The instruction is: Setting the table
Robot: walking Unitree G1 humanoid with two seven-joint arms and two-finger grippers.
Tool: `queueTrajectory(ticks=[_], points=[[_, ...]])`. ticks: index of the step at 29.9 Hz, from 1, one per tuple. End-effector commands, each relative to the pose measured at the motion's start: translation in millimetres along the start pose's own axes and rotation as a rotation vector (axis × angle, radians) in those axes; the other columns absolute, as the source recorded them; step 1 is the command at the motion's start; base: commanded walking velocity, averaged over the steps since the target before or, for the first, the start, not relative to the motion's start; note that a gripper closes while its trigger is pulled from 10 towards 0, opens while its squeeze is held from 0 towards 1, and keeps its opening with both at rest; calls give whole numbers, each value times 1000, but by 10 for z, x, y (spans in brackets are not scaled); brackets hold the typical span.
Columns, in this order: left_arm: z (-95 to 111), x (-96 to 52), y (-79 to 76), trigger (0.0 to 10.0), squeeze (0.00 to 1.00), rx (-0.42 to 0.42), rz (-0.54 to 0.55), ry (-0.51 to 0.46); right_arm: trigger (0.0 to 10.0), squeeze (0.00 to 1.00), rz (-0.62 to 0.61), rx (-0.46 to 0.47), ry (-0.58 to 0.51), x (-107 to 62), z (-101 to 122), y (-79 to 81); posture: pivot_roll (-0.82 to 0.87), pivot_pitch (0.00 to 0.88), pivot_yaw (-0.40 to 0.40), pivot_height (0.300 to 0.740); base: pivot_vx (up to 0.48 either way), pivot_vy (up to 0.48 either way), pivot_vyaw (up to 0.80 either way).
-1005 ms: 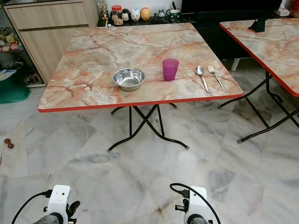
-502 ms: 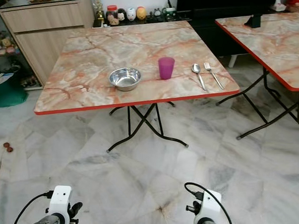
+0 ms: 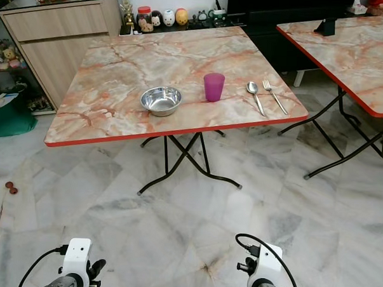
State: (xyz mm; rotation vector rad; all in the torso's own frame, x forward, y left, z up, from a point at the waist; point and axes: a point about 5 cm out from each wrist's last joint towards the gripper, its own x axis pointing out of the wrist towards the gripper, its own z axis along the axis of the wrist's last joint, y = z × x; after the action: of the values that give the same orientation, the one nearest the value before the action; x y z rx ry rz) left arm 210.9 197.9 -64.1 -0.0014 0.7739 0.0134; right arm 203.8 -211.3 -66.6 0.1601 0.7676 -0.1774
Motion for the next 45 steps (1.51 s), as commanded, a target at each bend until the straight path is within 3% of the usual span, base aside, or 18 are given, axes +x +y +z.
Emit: queueTrajectory(ticks=[1, 22, 30, 40, 45], points=[[-46, -11, 25, 10000, 0, -23, 7, 21, 10000, 0, 6, -4, 1, 0, -6, 14, -116, 0, 90, 740, 0, 0, 800], [-79, -20, 22, 10000, 0, -40, 23, 26, 10000, 0, 15, -17, 12, -3, -28, 26, -112, 0, 88, 740, 0, 0, 800], [-28, -10, 6, 10000, 0, -58, 8, -4, 10000, 0, 15, -2, -29, 19, 69, 45, -114, 0, 83, 740, 0, 0, 0], [91, 11, -7, 10000, 0, -75, 26, -68, 10000, 0, 35, -66, -229, 63, 497, 88, -114, 0, 68, 740, 0, 0, 0], [355, 19, -5, 10000, 0, -78, 34, -230, 10000, 0, 137, -174, -452, 31, 900, 274, -119, 0, 60, 740, 0, 0, 0]])
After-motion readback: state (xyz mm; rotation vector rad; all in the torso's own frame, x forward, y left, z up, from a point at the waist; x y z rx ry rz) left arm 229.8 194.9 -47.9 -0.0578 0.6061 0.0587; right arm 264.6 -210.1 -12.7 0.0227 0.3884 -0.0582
